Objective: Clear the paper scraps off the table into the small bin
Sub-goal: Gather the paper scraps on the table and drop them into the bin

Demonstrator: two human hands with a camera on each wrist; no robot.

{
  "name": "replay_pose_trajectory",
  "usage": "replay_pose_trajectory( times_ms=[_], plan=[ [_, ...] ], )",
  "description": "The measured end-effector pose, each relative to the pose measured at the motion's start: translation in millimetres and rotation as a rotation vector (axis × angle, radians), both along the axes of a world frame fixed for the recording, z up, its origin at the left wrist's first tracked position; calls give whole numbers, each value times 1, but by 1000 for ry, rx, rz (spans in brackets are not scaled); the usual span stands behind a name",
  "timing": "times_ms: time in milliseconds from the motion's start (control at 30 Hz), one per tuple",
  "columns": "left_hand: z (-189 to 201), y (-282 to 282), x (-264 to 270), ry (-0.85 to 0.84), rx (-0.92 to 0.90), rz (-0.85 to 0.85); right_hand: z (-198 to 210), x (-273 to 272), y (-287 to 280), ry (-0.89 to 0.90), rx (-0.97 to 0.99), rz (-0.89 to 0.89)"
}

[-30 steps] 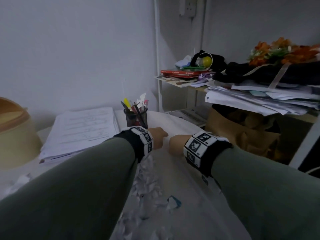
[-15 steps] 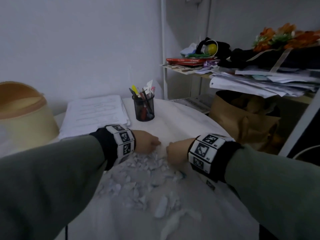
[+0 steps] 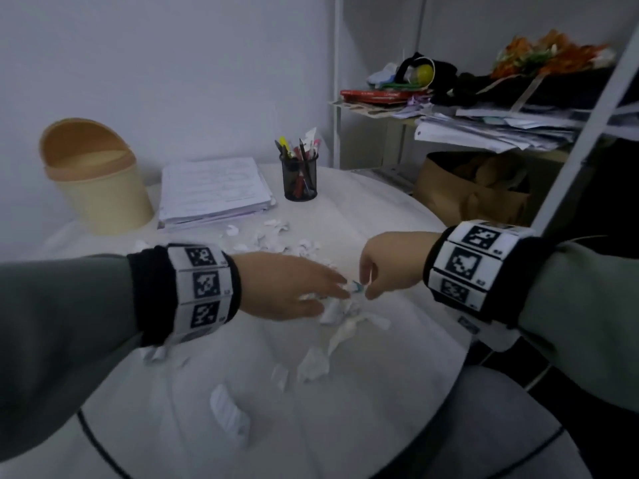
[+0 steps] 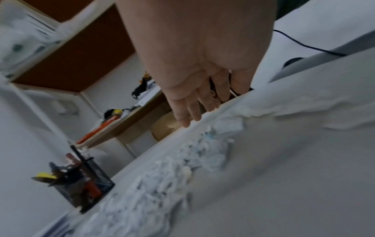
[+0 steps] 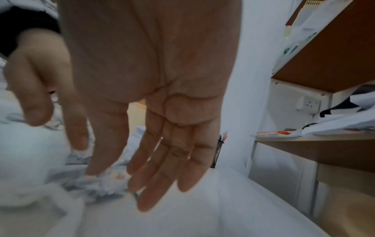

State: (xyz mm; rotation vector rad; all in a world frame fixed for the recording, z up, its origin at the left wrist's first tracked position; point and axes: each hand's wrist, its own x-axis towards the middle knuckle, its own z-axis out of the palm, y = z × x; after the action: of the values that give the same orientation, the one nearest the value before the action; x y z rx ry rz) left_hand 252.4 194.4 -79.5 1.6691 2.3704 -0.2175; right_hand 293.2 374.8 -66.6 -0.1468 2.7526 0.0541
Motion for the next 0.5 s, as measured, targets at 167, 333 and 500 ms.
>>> replay_pose_trajectory(
  times_ms=[167, 333, 500],
  plan=[
    [-27, -2, 20, -14, -99, -171, -21, 9, -3, -177, -67, 21],
    [-31, -1, 5, -29, -141, -101, -35, -9, -23, -110, -55, 82],
    [-17, -28, -11, 22, -129, 35, -31, -29, -40, -59, -154, 115]
  ],
)
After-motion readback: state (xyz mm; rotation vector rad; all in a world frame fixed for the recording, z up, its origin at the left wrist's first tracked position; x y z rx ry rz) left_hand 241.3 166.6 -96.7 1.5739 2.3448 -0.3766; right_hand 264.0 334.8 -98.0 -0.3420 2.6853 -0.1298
